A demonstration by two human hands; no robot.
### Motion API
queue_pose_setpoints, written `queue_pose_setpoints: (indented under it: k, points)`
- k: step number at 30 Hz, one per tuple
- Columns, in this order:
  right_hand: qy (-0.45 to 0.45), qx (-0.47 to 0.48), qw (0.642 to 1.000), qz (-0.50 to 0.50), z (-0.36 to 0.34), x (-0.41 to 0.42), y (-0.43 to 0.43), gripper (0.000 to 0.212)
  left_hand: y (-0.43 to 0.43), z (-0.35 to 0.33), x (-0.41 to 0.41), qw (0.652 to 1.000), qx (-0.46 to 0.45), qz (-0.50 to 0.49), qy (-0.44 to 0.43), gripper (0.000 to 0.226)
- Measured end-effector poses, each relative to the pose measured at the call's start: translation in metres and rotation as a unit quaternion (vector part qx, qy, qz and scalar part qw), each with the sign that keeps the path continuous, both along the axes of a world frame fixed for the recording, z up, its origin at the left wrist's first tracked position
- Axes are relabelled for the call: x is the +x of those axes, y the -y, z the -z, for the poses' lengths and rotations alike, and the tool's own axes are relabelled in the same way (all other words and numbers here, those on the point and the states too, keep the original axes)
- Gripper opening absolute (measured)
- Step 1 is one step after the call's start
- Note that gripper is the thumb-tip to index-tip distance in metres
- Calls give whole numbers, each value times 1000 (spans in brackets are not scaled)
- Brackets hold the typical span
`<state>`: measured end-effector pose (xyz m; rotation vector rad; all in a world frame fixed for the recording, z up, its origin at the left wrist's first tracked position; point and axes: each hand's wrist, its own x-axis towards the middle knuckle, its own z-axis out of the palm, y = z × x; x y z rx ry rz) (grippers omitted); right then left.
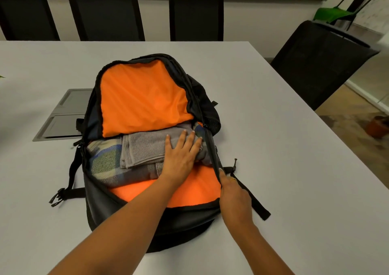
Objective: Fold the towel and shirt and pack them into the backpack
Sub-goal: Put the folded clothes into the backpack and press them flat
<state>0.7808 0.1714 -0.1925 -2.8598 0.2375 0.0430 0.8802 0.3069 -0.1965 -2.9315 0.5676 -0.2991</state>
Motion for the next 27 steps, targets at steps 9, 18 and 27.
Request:
queue_pose_setpoints:
  k: [9,18,27]
  points:
    - [218,-77,971,-55,5,6,-2,63,-18,21,-19,990,-125,32,63,83]
    - [213,-222,856,-416,2,77,-38,61,-46,52,-80,944,-235,-216,79,74]
    - [206,-262,775,-536,14,114,-51,51,-50,70,-88,938,-240,-238,70,80]
